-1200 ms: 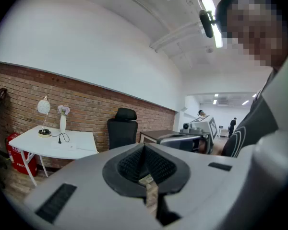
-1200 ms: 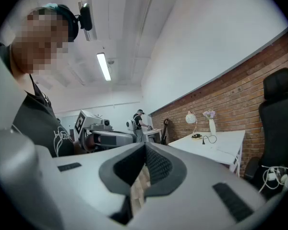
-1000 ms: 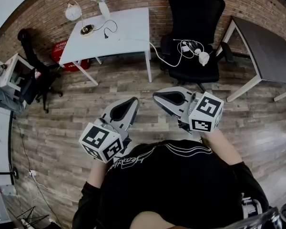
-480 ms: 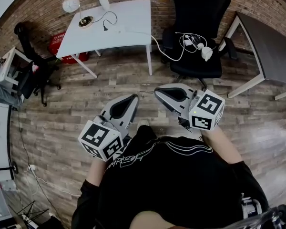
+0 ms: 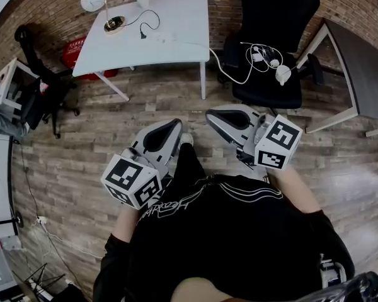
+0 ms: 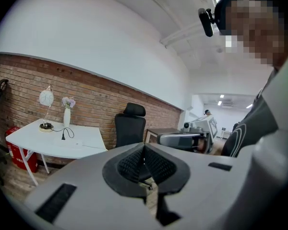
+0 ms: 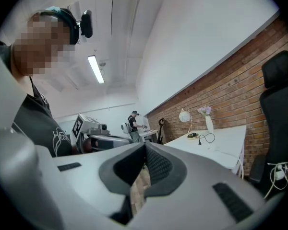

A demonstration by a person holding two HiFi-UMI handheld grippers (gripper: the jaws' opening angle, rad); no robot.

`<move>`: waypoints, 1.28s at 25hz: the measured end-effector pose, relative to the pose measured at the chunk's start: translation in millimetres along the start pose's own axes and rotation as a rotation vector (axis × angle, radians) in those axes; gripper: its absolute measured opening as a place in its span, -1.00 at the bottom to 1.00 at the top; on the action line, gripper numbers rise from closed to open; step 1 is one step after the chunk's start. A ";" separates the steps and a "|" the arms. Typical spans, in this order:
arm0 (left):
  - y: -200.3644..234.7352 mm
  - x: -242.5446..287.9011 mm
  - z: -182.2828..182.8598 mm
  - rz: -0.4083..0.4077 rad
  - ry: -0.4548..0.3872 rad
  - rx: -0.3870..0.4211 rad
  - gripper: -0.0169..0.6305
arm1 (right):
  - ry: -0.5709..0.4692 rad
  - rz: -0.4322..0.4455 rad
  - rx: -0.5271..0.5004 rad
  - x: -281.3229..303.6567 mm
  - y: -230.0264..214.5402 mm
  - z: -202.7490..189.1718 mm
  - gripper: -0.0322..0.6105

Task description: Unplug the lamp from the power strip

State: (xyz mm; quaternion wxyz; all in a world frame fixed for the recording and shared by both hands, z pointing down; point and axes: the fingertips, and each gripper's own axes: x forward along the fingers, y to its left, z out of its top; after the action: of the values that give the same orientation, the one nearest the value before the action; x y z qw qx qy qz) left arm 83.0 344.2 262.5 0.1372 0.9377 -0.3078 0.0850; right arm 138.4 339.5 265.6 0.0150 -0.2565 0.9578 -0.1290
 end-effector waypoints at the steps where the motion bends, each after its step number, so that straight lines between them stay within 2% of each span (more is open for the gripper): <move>1: 11.1 3.7 1.4 0.000 0.000 -0.003 -0.94 | 0.003 -0.002 0.005 8.0 -8.7 0.2 -0.91; 6: 78.3 26.5 10.0 -0.009 0.016 -0.025 -0.94 | 0.015 -0.024 0.025 55.7 -56.2 5.6 -0.91; 12: 185.1 55.0 48.5 -0.036 0.038 -0.045 -0.94 | 0.033 -0.082 0.053 137.7 -128.6 32.6 -0.91; 19: 304.8 83.5 81.0 -0.044 0.020 -0.063 -0.94 | 0.055 -0.130 0.009 220.0 -199.9 61.8 -0.91; 25: 358.5 108.9 81.0 -0.059 0.034 -0.072 -0.94 | 0.070 -0.159 0.018 255.9 -247.4 61.3 -0.91; 32: 399.8 129.4 74.2 -0.028 0.051 -0.079 -0.94 | 0.100 -0.126 0.030 290.7 -284.9 50.3 -0.90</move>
State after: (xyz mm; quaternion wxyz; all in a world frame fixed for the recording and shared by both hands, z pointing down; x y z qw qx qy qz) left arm -48.6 -59.5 305.6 0.1829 0.9333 -0.2940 0.0950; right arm 29.7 -54.5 300.5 -0.0373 -0.3090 0.9374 -0.1565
